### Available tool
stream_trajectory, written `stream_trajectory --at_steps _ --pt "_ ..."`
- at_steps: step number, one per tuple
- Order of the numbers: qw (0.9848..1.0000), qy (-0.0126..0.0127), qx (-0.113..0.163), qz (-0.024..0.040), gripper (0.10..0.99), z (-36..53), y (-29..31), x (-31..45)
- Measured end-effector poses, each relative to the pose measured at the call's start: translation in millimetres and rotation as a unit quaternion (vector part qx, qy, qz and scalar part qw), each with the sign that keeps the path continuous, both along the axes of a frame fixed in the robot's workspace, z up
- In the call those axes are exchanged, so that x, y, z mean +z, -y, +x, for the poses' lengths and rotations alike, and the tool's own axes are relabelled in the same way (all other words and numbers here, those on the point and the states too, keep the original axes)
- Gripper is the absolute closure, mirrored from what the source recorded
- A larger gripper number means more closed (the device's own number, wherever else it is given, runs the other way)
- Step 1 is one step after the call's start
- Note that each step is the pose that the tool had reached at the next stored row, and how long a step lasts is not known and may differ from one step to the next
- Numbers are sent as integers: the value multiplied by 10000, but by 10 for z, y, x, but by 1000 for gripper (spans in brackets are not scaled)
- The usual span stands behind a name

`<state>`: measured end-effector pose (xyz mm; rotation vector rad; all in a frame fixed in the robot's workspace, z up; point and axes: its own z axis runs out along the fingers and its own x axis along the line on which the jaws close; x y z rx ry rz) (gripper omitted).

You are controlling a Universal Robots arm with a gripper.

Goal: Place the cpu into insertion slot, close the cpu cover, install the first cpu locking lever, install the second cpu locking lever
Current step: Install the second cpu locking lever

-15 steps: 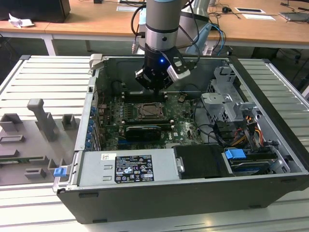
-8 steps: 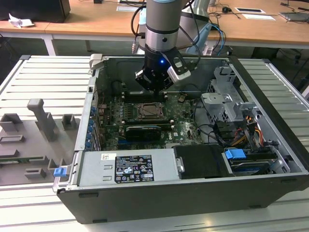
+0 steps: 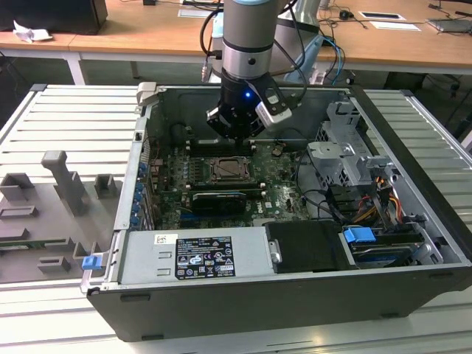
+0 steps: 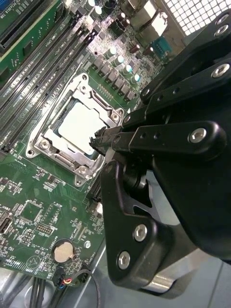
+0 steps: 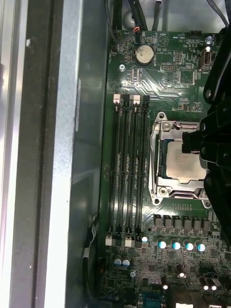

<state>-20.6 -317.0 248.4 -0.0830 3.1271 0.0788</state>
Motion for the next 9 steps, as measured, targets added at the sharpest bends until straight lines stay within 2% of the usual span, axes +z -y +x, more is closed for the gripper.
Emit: stream_trajectory --at_steps 9 --pt "10000 -1 1 -1 980 0 34 1"
